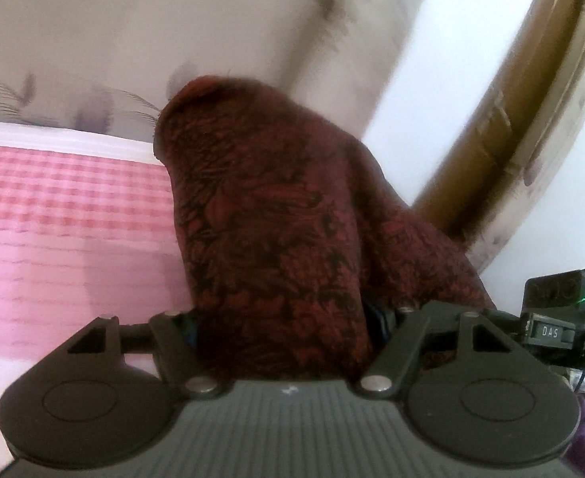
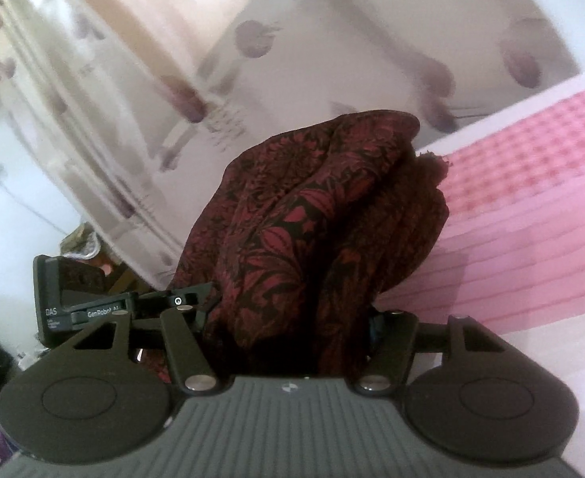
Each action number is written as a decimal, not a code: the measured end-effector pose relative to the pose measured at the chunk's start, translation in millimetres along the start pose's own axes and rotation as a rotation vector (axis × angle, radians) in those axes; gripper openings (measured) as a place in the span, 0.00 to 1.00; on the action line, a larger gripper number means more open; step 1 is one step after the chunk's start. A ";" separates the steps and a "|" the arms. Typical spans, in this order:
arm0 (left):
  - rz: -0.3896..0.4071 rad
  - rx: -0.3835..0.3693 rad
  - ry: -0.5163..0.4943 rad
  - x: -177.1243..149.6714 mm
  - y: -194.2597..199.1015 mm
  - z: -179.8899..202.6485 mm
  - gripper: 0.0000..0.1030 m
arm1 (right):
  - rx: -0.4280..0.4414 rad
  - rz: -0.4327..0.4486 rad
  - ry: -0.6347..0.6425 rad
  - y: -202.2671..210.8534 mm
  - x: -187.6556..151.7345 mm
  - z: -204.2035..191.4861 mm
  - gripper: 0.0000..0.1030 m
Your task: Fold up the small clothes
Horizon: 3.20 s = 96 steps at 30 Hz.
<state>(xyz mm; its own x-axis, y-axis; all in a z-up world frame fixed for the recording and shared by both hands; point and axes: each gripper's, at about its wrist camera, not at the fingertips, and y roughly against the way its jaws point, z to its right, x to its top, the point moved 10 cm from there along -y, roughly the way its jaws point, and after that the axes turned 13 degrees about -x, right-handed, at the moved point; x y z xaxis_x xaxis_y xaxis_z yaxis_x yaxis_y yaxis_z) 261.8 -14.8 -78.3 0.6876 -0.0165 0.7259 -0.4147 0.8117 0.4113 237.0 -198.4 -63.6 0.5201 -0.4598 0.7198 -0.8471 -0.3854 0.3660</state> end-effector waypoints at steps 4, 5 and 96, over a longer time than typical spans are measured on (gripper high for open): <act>0.010 0.030 0.008 -10.8 32.6 -6.8 0.70 | 0.029 -0.018 0.010 -7.4 -16.0 -31.6 0.62; 0.011 0.034 0.013 -14.0 39.0 -9.3 0.70 | 0.033 -0.024 0.014 -9.4 -20.9 -38.8 0.62; 0.438 0.636 -0.362 -64.3 175.1 75.0 1.00 | -0.404 0.547 0.314 115.4 -110.4 -131.3 1.00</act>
<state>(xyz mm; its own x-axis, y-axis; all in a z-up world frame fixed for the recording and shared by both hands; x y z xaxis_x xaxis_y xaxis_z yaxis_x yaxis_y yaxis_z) 100.3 84.6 -11.6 0.1995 -0.0509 0.9786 -0.9291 0.3077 0.2054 67.5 -87.1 -23.4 0.0084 -0.2280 0.9736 -0.9814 0.1848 0.0517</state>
